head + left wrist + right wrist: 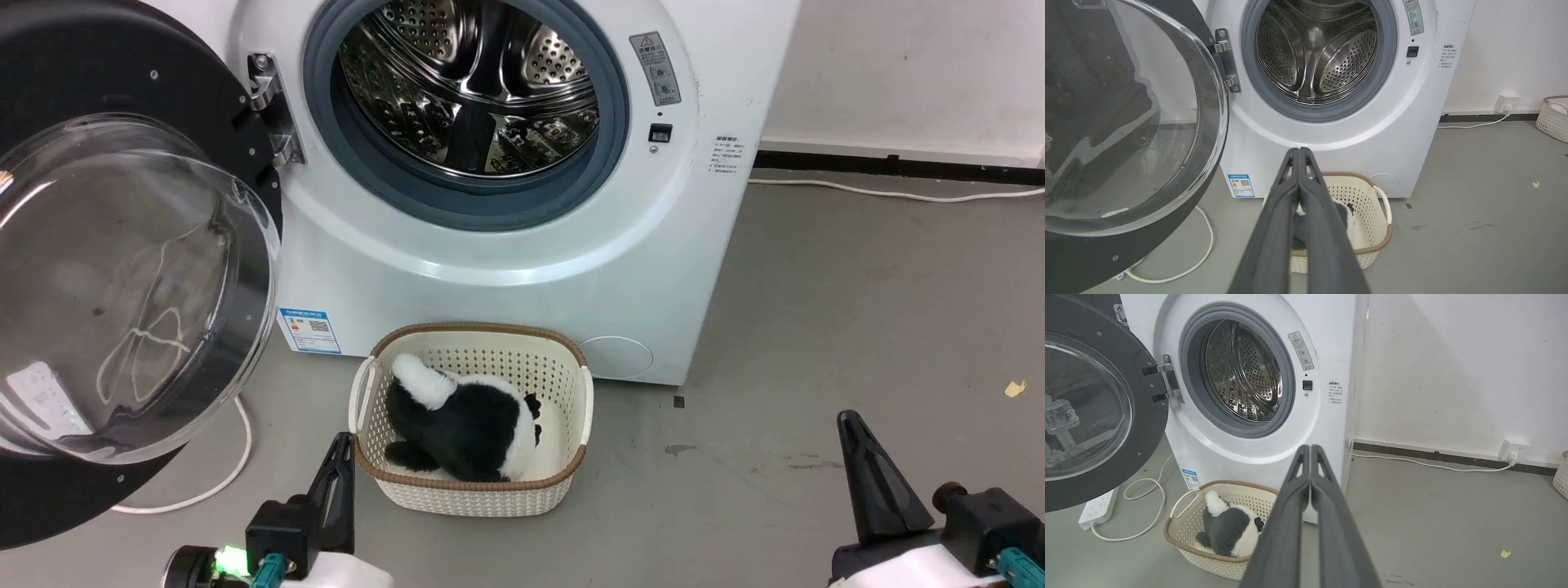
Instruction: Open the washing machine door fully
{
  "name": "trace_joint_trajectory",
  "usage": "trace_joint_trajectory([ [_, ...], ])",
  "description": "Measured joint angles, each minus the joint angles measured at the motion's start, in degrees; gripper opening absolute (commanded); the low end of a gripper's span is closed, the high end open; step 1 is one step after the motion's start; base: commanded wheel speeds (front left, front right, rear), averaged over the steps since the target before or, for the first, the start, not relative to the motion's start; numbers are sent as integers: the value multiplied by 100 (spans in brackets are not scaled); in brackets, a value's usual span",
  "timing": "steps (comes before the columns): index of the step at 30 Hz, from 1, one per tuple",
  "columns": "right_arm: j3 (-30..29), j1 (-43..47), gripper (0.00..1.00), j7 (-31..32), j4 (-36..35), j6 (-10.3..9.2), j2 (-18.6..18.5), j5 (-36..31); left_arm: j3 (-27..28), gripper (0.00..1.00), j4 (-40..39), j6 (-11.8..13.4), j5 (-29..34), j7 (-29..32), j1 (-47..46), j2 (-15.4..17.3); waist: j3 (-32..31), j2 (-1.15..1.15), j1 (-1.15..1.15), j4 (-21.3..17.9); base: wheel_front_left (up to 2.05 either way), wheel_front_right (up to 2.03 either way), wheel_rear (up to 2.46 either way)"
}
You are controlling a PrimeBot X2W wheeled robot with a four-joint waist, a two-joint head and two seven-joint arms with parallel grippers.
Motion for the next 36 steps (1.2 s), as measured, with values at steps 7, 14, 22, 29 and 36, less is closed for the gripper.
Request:
trace_joint_trajectory([
  [7,20,-33,0,100,0,0,0,-41,49,0,-52,-18,2,86,0,-3,3,0,0,-4,0,0,0],
  [14,42,-47,0,175,0,0,0,-62,78,0,-104,-48,9,178,-1,-8,7,0,0,-8,0,0,0],
  [22,65,-51,0,247,0,0,0,-92,111,0,-155,-66,10,264,-1,-21,11,0,0,-13,0,0,0],
  [29,90,-57,0,336,0,0,0,-134,151,0,-193,-99,43,333,-1,-26,14,0,0,-17,0,0,0],
  [36,115,-61,0,430,-1,0,0,-155,207,0,-252,-105,44,433,-7,-32,17,0,0,-21,0,0,0],
])
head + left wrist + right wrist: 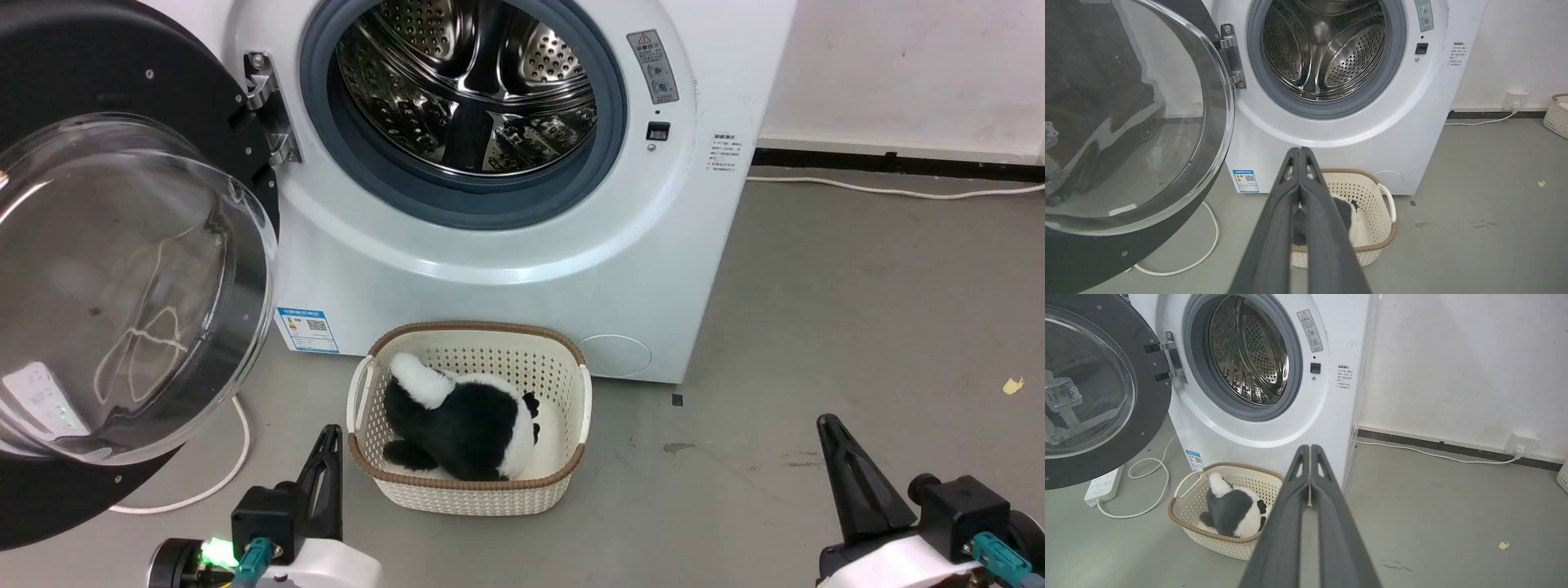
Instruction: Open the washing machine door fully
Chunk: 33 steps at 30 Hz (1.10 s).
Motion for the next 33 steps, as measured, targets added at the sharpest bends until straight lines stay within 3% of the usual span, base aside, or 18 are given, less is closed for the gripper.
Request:
trace_joint_trajectory([
  [33,99,-114,0,432,-3,0,0,-158,207,0,-255,-93,51,415,-9,-90,17,0,0,-21,0,0,0],
])
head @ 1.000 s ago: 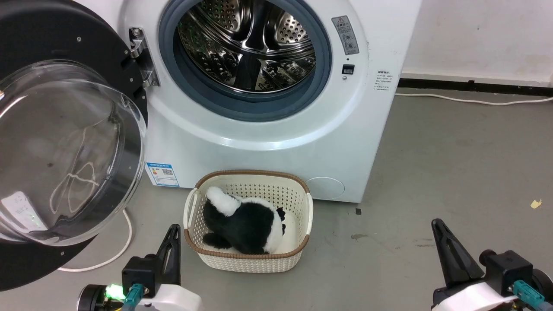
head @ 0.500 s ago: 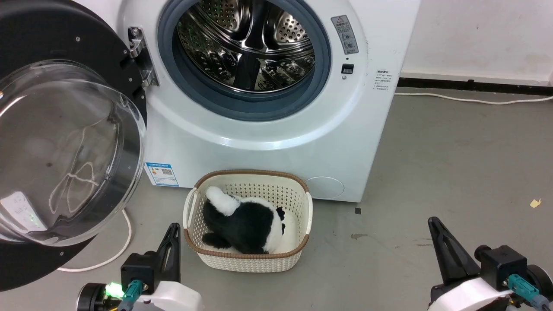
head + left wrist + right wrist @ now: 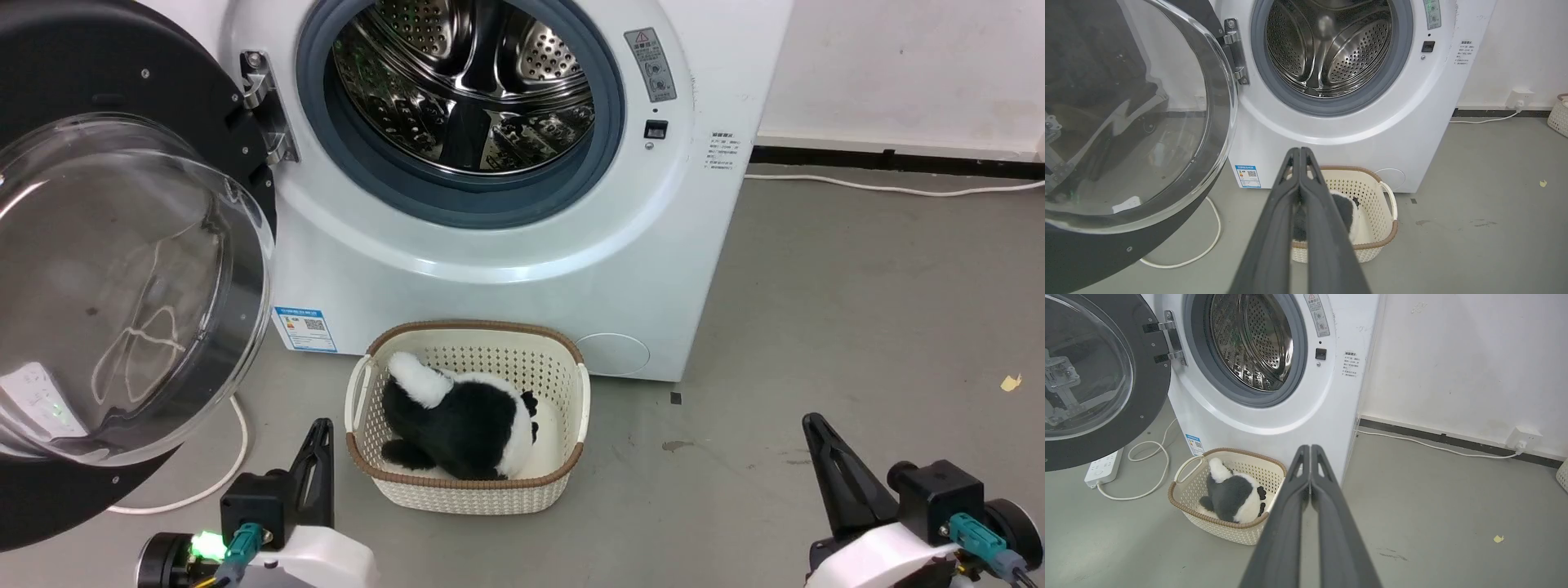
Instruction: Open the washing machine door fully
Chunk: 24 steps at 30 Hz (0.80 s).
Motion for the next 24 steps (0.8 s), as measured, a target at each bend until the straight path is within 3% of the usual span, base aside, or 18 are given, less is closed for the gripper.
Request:
trace_joint_trajectory([
  [24,77,-100,0,274,-1,0,0,-83,108,0,-166,-53,10,288,-4,-22,11,0,0,-13,0,0,0],
])
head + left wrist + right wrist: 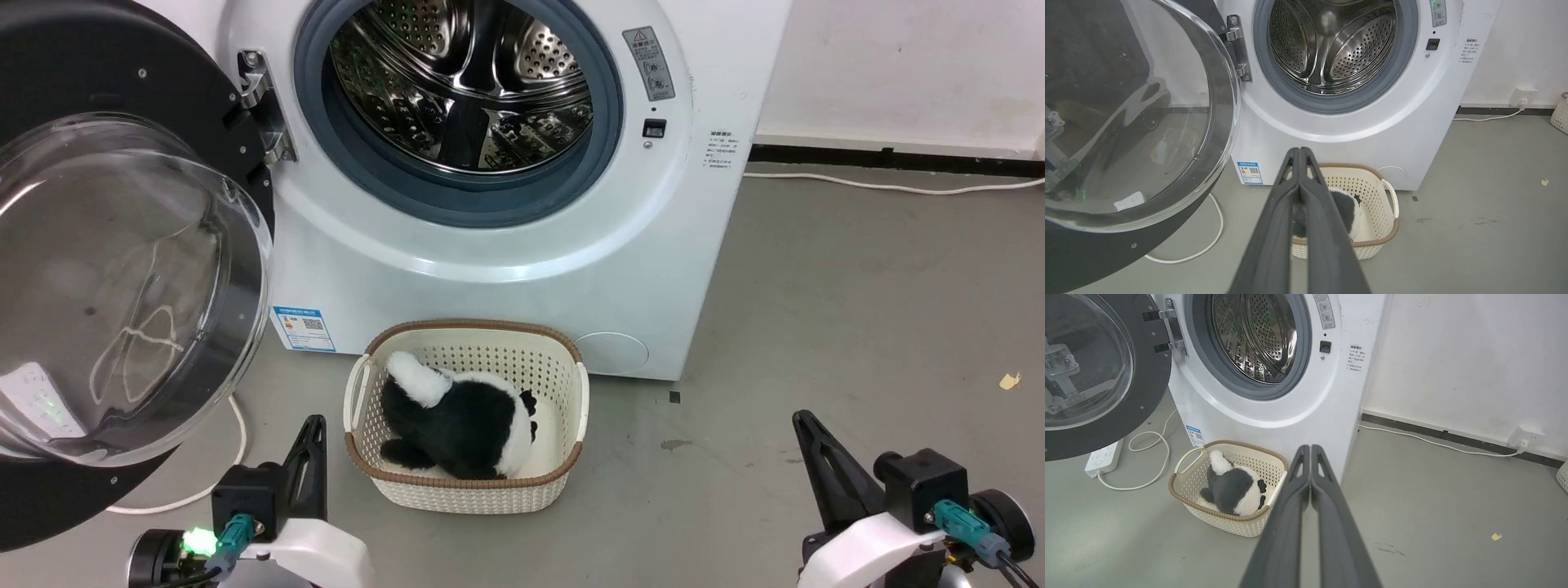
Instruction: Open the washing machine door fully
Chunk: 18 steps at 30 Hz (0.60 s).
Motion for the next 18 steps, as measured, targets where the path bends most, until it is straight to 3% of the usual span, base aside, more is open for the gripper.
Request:
trace_joint_trajectory([
  [18,8,-2,0,4,0,0,0,0,22,0,-2,0,4,0,-1,-1,0,0,0,0,0,0,0],
])
